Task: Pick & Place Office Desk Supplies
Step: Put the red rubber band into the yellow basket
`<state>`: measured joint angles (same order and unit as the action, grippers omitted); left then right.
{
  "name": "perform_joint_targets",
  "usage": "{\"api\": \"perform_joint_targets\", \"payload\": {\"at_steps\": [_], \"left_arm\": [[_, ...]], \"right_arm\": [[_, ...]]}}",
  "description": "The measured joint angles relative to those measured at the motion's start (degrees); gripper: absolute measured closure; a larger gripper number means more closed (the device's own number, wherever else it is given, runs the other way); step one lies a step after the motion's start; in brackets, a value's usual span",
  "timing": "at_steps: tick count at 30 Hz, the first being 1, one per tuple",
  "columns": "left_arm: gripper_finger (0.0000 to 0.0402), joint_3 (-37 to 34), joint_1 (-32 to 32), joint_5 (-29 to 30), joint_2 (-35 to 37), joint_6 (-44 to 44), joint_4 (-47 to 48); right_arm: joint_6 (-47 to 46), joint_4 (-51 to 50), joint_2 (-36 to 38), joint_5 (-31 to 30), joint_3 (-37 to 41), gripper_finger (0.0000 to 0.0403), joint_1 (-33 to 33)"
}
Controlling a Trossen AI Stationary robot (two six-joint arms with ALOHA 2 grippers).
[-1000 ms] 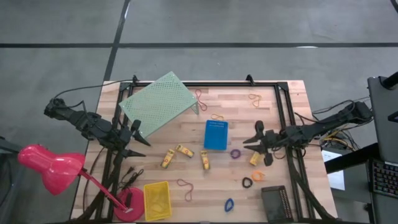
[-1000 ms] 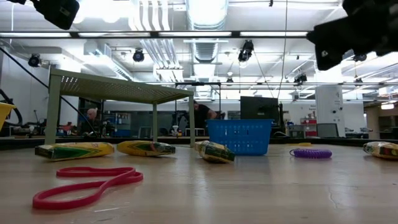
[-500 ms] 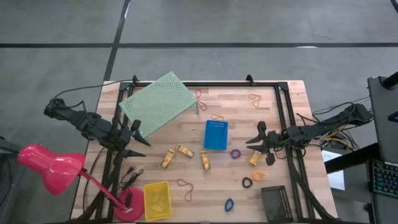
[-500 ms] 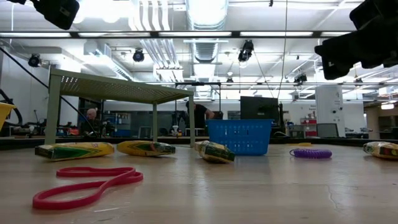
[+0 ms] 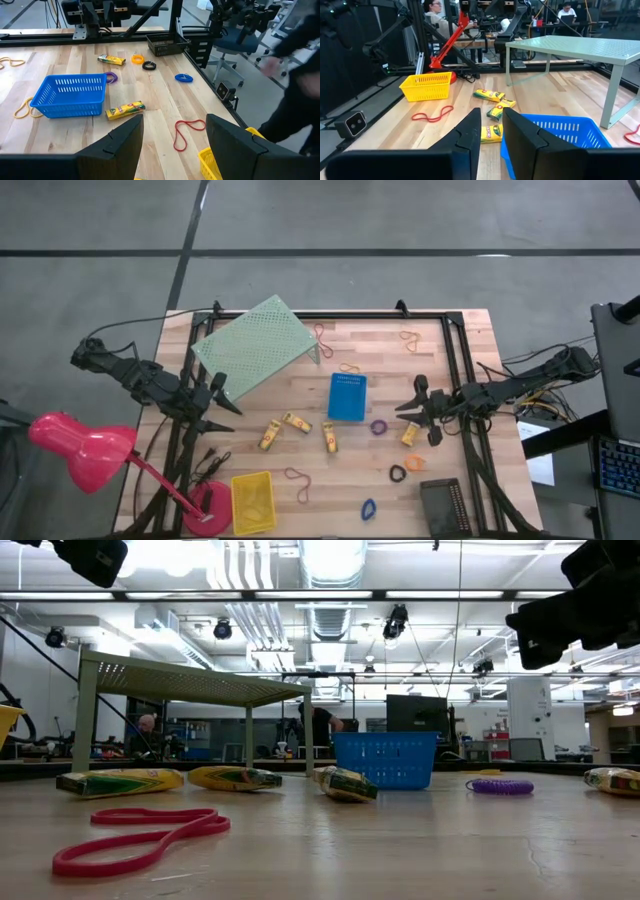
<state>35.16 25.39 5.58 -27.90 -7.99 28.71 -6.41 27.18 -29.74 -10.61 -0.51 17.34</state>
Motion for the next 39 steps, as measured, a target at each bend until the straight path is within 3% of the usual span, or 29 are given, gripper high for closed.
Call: {"api": "perform_joint_targets", "payload": {"at_steps": [18,24,31,39], "left_arm": [[0.0181,0.00,0.00,0.02,0.00,-0.10,-0.11],[0.0181,0.82,-0.03,0.22,-0.34,-6.11,-3.04],[0.0181,9.53,-0.11,0.68,-9.35,-1.50,0.16],[0.0181,17.92,-0.15,0.44,-26.65,0.72,4.68]], "right_arm": [[0.00,0.00,-0.02,0.04,0.00,0.0326,0.00],[0.00,0.00,-0.02,0.04,0.00,0.0319,0.00],[0.00,-0.09,-0.07,0.04,-0.02,0.0323,0.00],[0.00,-0.38,-0.04,0.04,-0.02,0.0335,0.00]]}}
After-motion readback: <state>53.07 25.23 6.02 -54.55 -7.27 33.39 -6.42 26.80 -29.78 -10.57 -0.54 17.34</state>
